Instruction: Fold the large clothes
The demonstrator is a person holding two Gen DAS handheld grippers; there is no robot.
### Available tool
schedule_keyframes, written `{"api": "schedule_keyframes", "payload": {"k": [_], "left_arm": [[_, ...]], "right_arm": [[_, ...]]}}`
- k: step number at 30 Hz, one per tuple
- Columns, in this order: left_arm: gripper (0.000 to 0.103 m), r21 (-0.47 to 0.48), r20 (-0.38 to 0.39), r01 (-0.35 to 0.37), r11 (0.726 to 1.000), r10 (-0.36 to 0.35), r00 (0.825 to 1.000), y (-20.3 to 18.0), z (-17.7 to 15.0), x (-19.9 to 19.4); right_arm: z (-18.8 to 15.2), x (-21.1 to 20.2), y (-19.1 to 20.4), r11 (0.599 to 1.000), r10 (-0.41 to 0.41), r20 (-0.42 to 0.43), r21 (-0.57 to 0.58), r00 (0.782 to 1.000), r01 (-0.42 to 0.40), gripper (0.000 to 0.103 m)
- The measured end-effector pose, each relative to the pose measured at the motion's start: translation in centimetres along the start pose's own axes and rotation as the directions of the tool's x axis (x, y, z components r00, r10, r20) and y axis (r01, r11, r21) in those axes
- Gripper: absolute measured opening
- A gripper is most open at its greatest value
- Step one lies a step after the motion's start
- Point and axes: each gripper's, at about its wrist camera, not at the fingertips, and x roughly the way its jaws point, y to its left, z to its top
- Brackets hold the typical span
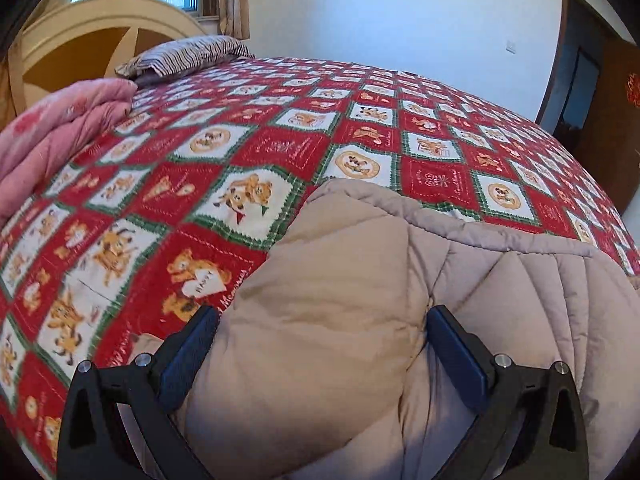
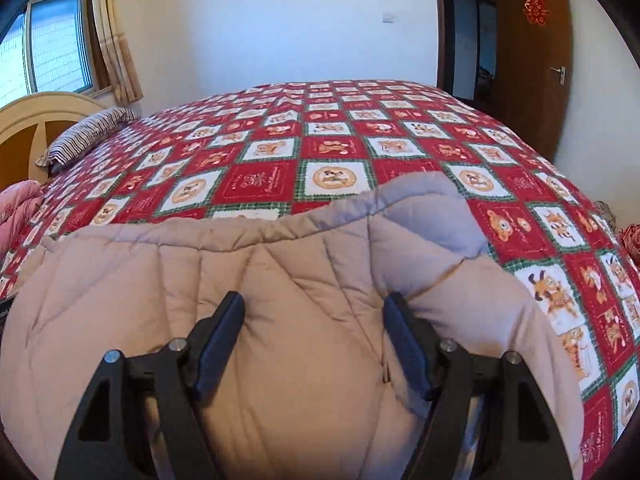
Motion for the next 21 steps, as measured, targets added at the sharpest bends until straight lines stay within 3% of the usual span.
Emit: {"api": "schedule_keyframes", "payload": {"k": [21], "left_arm": [[0.102, -0.029, -0.032, -0.017, 0.999, 0.016, 0.999, -0.1, -0.4, 1.1]], "right_arm": [[-0.3, 3.1, 0.1, 1.0, -0.013, -0.095, 0.007, 0.995, 0.014, 0.08]]}}
